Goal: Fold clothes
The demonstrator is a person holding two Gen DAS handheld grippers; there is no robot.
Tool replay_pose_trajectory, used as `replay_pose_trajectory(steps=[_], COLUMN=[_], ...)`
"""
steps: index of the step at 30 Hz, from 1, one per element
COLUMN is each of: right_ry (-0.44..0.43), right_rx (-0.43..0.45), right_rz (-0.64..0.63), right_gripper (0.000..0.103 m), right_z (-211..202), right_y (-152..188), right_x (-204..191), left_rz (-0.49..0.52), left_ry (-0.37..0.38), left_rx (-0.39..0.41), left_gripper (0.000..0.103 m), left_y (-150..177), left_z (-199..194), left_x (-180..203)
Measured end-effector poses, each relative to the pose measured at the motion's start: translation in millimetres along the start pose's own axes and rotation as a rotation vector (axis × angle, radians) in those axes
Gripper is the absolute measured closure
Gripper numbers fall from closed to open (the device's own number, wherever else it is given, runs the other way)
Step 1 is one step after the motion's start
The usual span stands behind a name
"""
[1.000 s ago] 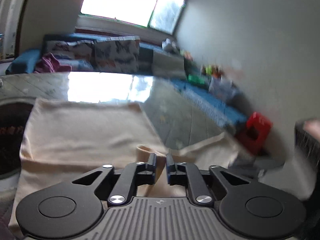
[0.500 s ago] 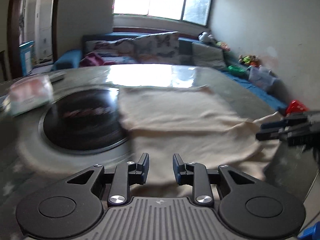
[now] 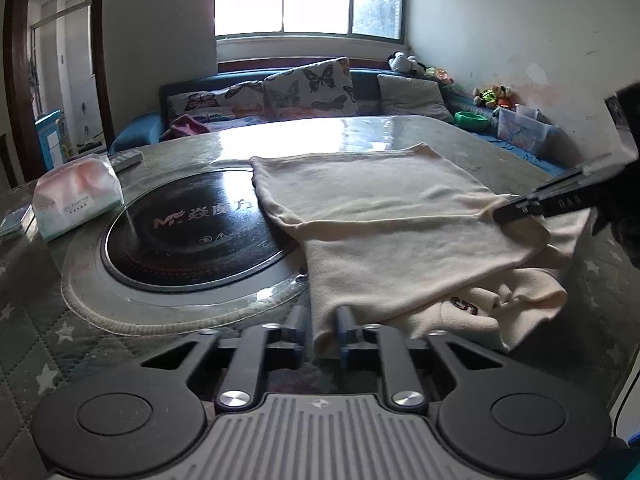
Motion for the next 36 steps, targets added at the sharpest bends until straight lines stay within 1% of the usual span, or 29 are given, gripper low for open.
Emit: replay_pose_trajectory(steps=[2,5,7,10,11,12,13,15,17,21,25,28,31,36], right_ry=[0.003,0.003,0.004,0.012,0.015,0.018,0.024,0.033,0.03,0.012,0.005,-0.004,-0.003,-0.001], right_rx=[0.014,0.036,0.037,0.013,0.011,0.012,0.021,0.038,0.048,0.054,0.031,0.006,-0.011,0.037], right_rz=[-0.013,0.001,0.02,0.046,0.049,0.047,0.036,0.015,-0.007,-0.054,-0.099,-0.09,-0.068,-0.006], right_gripper=[0.099,0.099,0.098,0.095,0.094,0.094,0.092,0.084,0.084,0.084,0.084,0.084,0.084,0.084], right_z=[-2,-8,-8,0,0,-1,-5,-12,-20,-32,-29,-25,-21,-39], right_y=[-5,-12,-12,-6,-5,-4,-4,-5,-5,-2,11,21,31,34], right_x=[-5,-9,-7,-1,0,1,0,-3,-8,-21,-32,-32,-27,-19], left_rz=[-0.002,-0.047,-0.081,-0.093,-0.101,-0.115,-0.126,-0.137,-0.152,-0.138,-0.124,-0.113,-0.111,-0.107], left_ry=[-0.013,-0.041,-0.053,-0.059,-0.05,-0.037,-0.03,-0.025,-0.008,0.057,0.085,0.049,0.035,0.014], left_rx=[0.022,0.042,0.027,-0.007,-0.019,-0.027,-0.027,-0.013,-0.007,0.004,-0.034,-0.074,-0.082,-0.087], left_gripper=[0.098,0.099,0.099,0.099,0.098,0.095,0.094,0.095,0.095,0.095,0.094,0.094,0.094,0.093], left_y=[0,0,3,7,6,3,-1,-12,-26,-50,-57,-53,-51,-50], left_z=[-3,-9,-9,-6,-6,-8,-10,-13,-11,7,40,60,64,69], left_x=[1,-3,-8,-11,-13,-14,-17,-20,-19,2,20,21,19,18])
Point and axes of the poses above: each gripper's, at about its wrist camera, not at the fingertips, and z roughly the way its jaws point, x to its right, y to its underside, the point moved 8 cm from there along z, roughly the way its jaws point, and after that the axes turned 8 degrees about -y, right-handed, at the moved point
